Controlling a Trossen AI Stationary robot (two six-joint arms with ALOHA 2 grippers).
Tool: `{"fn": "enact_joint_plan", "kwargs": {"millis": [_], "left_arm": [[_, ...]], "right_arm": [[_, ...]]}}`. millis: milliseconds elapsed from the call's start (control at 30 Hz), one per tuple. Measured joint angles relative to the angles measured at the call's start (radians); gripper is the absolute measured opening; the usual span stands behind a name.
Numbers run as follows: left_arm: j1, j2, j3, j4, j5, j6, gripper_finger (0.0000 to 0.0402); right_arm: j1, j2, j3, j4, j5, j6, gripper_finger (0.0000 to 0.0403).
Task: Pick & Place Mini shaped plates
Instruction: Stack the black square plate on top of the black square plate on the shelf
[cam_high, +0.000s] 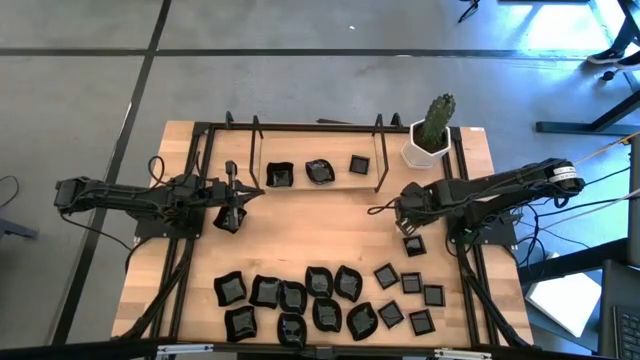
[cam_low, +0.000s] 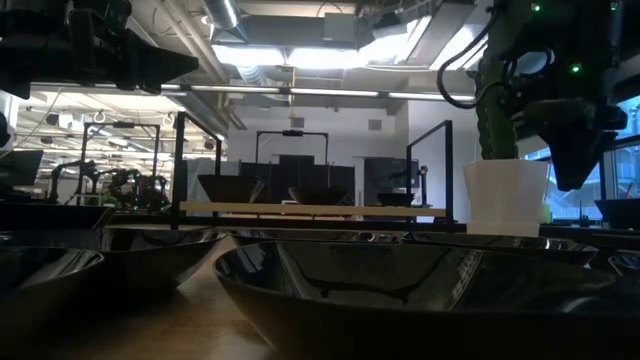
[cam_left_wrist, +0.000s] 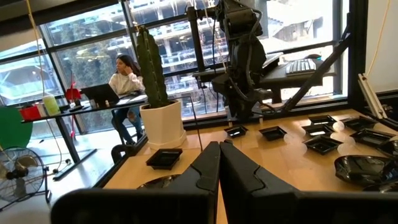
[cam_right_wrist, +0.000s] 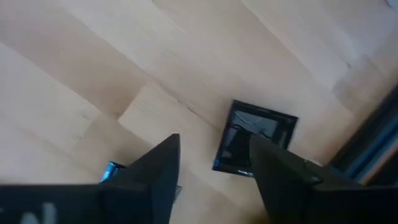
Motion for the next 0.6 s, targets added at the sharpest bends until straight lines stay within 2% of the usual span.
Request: {"fn": "enact_joint_plan", "kwargs": {"millis": [167,600], "left_arm": [[0.000,0.000,0.000,0.000,0.000,0.000,0.0006],[0.000,0.000,0.000,0.000,-0.001,0.002,0.0006]], "right_arm": [[0.000,0.008,-0.022,-0.014,-0.003,0.033,0.0199],[0.001,0.011,-0.171,0.165,-0.086,0.039,0.0190]]}}
